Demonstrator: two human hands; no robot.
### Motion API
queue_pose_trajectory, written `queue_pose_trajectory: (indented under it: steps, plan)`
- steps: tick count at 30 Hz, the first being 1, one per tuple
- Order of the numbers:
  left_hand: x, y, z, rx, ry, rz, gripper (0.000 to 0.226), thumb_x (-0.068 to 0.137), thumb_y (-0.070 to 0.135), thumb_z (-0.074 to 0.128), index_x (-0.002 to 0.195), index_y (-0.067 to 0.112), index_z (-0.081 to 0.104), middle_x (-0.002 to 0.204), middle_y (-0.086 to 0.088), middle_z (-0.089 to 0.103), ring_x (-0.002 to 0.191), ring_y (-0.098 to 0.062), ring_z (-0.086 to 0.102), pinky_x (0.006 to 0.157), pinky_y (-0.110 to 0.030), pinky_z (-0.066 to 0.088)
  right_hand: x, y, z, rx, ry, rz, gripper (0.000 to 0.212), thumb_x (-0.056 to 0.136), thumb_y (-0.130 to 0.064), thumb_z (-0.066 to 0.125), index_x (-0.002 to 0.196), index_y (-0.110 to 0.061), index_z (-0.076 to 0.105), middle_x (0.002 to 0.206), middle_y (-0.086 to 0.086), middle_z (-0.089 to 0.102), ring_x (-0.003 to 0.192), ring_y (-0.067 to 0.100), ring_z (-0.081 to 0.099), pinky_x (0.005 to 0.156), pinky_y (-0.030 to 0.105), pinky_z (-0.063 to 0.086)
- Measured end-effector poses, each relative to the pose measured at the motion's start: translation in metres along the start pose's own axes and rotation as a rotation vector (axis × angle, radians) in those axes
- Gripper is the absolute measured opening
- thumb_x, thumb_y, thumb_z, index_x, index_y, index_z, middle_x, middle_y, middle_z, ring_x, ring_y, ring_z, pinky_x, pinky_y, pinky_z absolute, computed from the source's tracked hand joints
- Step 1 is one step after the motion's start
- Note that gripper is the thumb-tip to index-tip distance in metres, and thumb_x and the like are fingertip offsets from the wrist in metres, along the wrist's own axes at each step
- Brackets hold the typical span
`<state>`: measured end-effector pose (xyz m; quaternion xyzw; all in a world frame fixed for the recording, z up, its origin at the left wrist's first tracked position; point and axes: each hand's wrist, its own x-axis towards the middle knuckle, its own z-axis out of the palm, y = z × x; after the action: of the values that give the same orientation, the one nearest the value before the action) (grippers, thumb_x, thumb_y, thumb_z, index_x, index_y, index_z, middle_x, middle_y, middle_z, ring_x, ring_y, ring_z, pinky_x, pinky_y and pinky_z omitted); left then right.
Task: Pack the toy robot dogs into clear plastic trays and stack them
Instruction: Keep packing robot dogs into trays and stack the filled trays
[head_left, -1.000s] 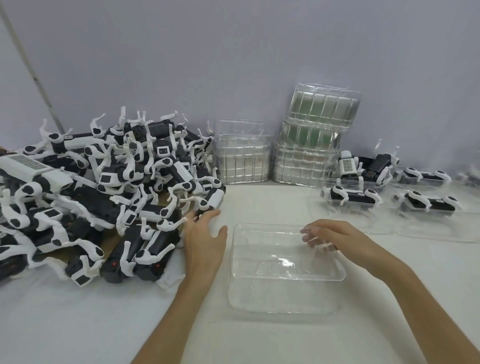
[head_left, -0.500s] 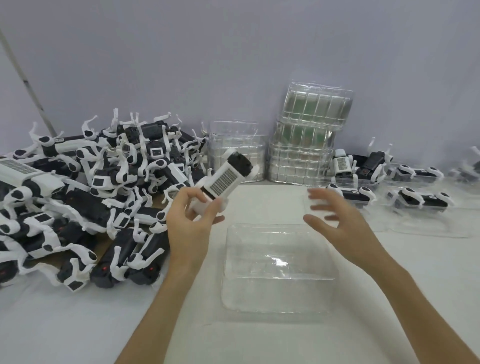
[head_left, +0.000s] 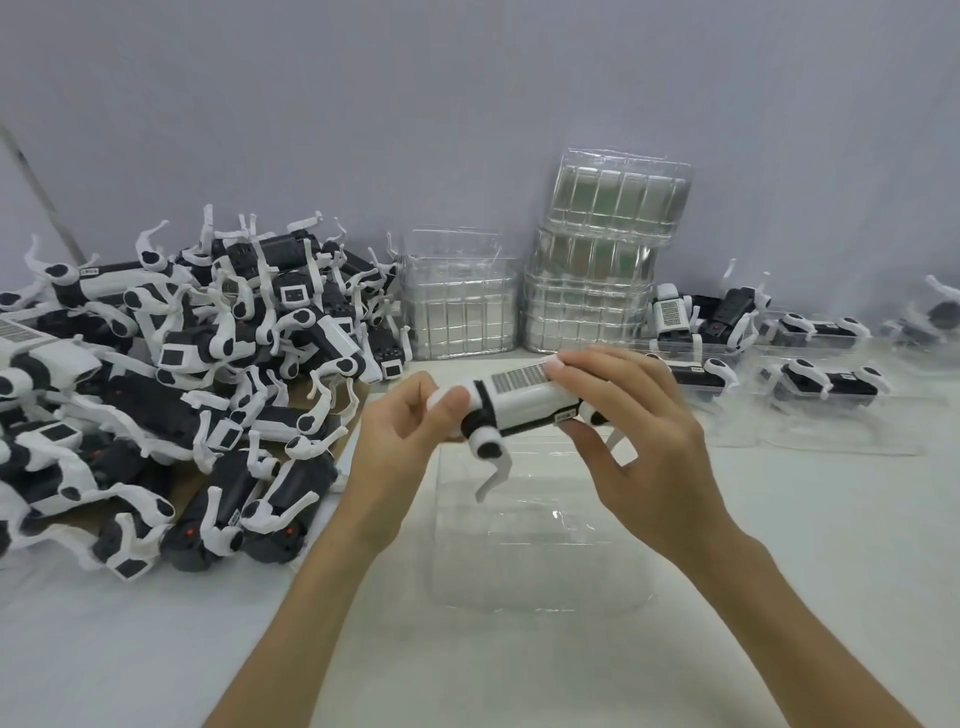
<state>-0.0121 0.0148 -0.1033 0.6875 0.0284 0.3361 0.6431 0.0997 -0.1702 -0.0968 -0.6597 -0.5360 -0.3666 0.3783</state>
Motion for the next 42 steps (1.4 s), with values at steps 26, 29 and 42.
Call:
queue_pose_trajectory:
  steps: [26,29,42]
  plan:
    - [-0.051,-0.038,-0.019,0.541,-0.240,-0.055,0.095,0.059,0.071,0.076,0.139,0.064,0.026,0.150,0.038,0.024,0.140,0.016,0.020,0.104,-0.012,0.021,-0.004,0.014,-0.014,0.235,-0.655,0.595,0.037,0.089,-0.026,0.072,0.106,-0.059,0.066,0.112,-0.025,0.068,0.112,-0.005,0.057,0.098,0.019,0.041]
    - [-0.051,-0.036,-0.019,0.559,-0.241,-0.050,0.086,0.059,0.070,0.076,0.134,0.062,0.035,0.151,0.038,0.023,0.138,0.018,0.020,0.103,-0.012,0.021,-0.003,0.016,-0.016,0.221,-0.699,0.582,0.039,0.090,-0.026,0.071,0.105,-0.061,0.063,0.099,-0.015,0.066,0.099,0.002,0.058,0.091,0.020,0.042]
    - [-0.051,-0.032,-0.021,0.552,-0.252,-0.078,0.065,0.057,0.072,0.073,0.118,0.060,0.054,0.152,0.039,0.017,0.136,0.022,0.019,0.104,-0.012,0.023,-0.010,0.008,0.003,0.032,-0.640,0.577,0.032,0.089,-0.041,0.069,0.121,-0.044,0.065,0.109,-0.016,0.058,0.107,0.006,0.045,0.101,0.036,0.037]
